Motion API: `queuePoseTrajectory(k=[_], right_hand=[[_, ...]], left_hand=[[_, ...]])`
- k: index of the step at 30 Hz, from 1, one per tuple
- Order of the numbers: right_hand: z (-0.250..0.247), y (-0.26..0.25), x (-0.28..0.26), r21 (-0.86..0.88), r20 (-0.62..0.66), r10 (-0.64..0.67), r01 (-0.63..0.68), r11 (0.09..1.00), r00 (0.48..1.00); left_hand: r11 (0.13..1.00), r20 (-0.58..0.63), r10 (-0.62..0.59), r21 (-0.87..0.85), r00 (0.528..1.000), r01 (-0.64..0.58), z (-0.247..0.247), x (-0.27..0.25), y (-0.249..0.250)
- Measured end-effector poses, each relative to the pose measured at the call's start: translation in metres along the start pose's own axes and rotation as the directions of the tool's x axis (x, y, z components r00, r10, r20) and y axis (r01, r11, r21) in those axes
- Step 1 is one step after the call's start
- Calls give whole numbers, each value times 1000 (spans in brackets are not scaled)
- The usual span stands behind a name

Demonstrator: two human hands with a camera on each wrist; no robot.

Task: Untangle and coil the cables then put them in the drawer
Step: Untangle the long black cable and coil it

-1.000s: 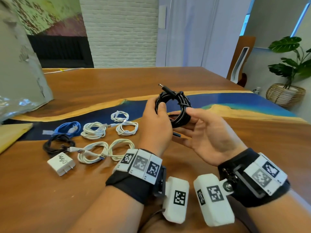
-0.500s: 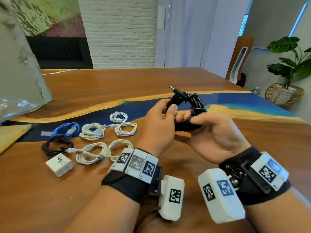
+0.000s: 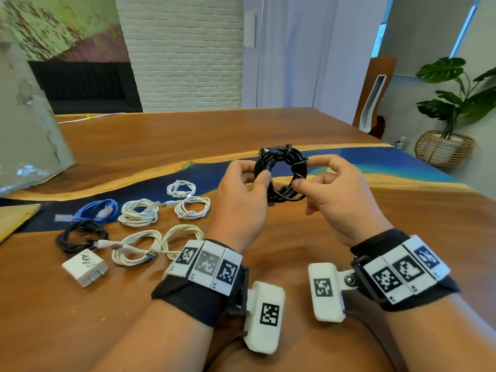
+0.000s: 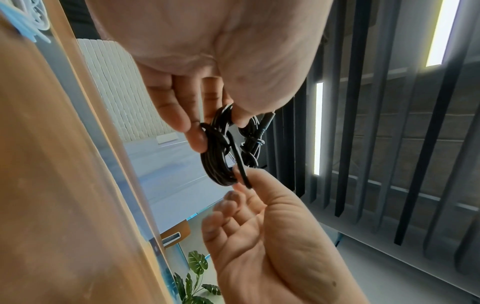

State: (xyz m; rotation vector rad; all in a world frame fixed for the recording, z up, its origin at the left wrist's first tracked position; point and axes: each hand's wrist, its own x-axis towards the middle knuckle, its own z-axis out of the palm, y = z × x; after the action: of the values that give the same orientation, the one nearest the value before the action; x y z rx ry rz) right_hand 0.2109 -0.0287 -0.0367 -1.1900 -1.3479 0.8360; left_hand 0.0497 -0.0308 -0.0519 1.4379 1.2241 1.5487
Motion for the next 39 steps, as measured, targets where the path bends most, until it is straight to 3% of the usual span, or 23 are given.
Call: queuePoseTrajectory(k=[3,5,7,9,11,14,17,23,26,29,35,39], right_hand=[[4,-2,-3,102,-25,-10,12,995,1000],[5,-4,-2,279,-2,48,-45,959,999],[3,-6,0,488,132,142,-189,852,981],[0,-10,-1,583,283,176,-315,749,943],[-2,-13,-3,568,344,172,-351,745,923],[-7,-15,-2,479,338,158,-314,820,928],[-11,-13,0,320,341,126,-241,916,931],[-8,-9,-2,84,344,0,-31,996,939],[-13,-9,-1,-177,224,-119,161,971,967],[-17,-7,2,-326,102,-207,229,917,973],[-3,4,3,-259,18,-244,240,936,970],[3,8,4,30,100,-65,62,998,993]], left_hand=[[998,-15,-37,-57,999,36,-2,1,-1],[993,-27,-65,-97,997,62,-5,3,-1],[986,-32,-92,-144,995,86,-8,4,-1],[980,-38,-109,-171,993,101,-10,5,-2],[975,-34,-123,-192,992,114,-9,6,-3],[954,-26,-152,-267,988,140,-8,6,-2],[922,-25,-187,-350,982,166,-7,5,2],[814,24,-232,-543,972,207,-8,0,17],[772,82,-235,-590,969,237,-7,-3,21],[738,139,-260,-610,956,289,-1,-7,20],[686,187,-327,-628,926,368,0,-8,15],[741,196,-351,-539,915,400,-1,-8,12]])
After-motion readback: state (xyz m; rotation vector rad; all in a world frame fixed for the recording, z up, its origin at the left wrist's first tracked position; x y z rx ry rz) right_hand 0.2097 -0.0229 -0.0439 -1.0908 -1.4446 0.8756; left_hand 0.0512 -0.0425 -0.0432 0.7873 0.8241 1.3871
